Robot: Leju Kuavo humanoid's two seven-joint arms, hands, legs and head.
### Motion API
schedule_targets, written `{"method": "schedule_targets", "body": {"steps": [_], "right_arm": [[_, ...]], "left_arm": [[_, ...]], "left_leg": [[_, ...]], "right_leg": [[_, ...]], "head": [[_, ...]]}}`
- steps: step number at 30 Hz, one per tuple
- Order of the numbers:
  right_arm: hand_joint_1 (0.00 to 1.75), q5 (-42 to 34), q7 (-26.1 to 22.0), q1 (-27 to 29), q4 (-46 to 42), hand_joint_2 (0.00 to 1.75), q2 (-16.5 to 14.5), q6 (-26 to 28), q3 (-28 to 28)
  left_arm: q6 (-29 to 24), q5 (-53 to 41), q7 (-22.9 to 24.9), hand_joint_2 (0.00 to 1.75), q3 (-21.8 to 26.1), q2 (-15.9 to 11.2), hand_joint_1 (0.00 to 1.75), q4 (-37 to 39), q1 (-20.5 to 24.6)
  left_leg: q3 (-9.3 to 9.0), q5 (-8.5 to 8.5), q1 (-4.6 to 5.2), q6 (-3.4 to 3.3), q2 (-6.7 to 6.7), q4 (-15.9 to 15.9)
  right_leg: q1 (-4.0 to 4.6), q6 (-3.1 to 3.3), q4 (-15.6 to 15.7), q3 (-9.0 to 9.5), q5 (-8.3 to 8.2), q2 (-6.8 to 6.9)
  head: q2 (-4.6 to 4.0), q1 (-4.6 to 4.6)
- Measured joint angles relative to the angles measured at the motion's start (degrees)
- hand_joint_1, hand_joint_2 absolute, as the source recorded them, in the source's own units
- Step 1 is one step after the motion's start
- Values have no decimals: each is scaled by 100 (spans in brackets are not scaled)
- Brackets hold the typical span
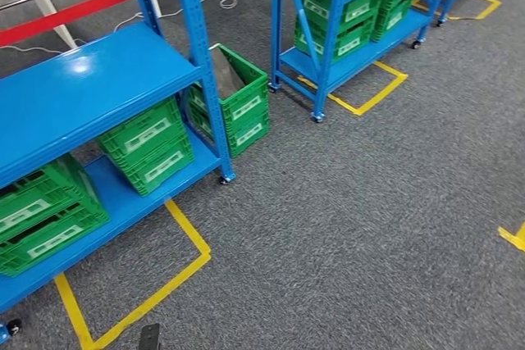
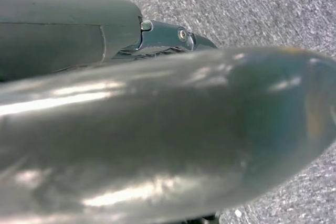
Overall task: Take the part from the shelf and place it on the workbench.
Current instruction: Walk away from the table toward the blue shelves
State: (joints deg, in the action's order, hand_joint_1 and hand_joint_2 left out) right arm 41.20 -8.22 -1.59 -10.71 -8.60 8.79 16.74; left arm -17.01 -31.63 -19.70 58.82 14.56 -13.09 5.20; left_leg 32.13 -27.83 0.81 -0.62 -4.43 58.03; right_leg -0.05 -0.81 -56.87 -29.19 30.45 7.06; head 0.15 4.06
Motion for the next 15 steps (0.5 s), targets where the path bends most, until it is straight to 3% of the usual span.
{"method": "schedule_targets", "body": {"steps": [1, 3, 5, 7, 8, 9, 10, 12, 14, 15], "right_arm": [[0, -1, 4, -12, -2, 0, 1, -2, 0], [0, -3, 27, -23, -4, 0, 1, -4, 0], [0, -2, 70, -13, -5, 0, 3, -5, 0], [0, 49, 108, 8, -4, 0, 10, 2, -1], [0, 97, 123, 18, -4, 0, 18, 11, -3], [0, 153, 146, 24, -4, 0, 27, 23, -6], [0, 202, 168, 26, -4, 0, 40, 37, -9], [0, 256, 195, 21, -3, 0, 59, 53, -14], [0, 269, 199, 14, -1, 0, 64, 58, -16], [0, 273, 203, 9, 0, 0, 66, 62, -17]], "left_arm": [[3, -8, 9, 0, 0, -5, 0, 0, -7], [3, -36, 31, 0, 1, -18, 0, 0, -15], [8, -79, 65, 0, 2, -27, 0, 0, -4], [18, -131, 114, 0, 1, -45, 0, 0, 1], [22, -152, 132, 0, 0, -59, 0, 0, -3], [28, -169, 142, 0, 0, -73, 0, 0, -9], [37, -177, 140, 0, 0, -86, 0, 0, -12], [63, -178, 127, 0, 0, -105, 0, 0, -7], [80, -175, 115, 0, 0, -121, 0, 0, 4], [84, -173, 111, 0, 0, -127, 0, 0, 3]], "left_leg": [[1, 13, -12, -28, 75, -14], [-20, 42, -48, -90, 218, -54], [-23, 57, -75, -137, 364, -72], [-16, 56, -76, -155, 528, -70], [-18, 54, -76, -156, 616, -68], [-27, 52, -79, -152, 707, -65], [-39, 48, -84, -143, 794, -61], [-51, 29, -91, -99, 952, -41], [-14, 26, -94, -33, 1081, -15], [10, 38, -100, 4, 1145, -9]], "right_leg": [[-5, -32, 6, 16, 17, 36], [-24, -94, -130, -23, 150, -179], [-48, -130, -721, -299, 483, -543], [-59, -145, -1472, -689, 770, -669], [-60, -148, -1638, -797, 769, -684], [-63, -147, -1554, -788, 639, -693], [-70, -143, -1254, -671, 419, -723], [-106, -143, -472, -335, 37, -994], [-129, -129, -93, -135, -48, -1250], [-123, -111, -73, -108, -26, -1272]], "head": [[0, 1], [0, -18], [0, -46], [0, -51], [0, -51], [0, -51], [0, -50], [0, -54], [0, -55], [0, -54]]}}
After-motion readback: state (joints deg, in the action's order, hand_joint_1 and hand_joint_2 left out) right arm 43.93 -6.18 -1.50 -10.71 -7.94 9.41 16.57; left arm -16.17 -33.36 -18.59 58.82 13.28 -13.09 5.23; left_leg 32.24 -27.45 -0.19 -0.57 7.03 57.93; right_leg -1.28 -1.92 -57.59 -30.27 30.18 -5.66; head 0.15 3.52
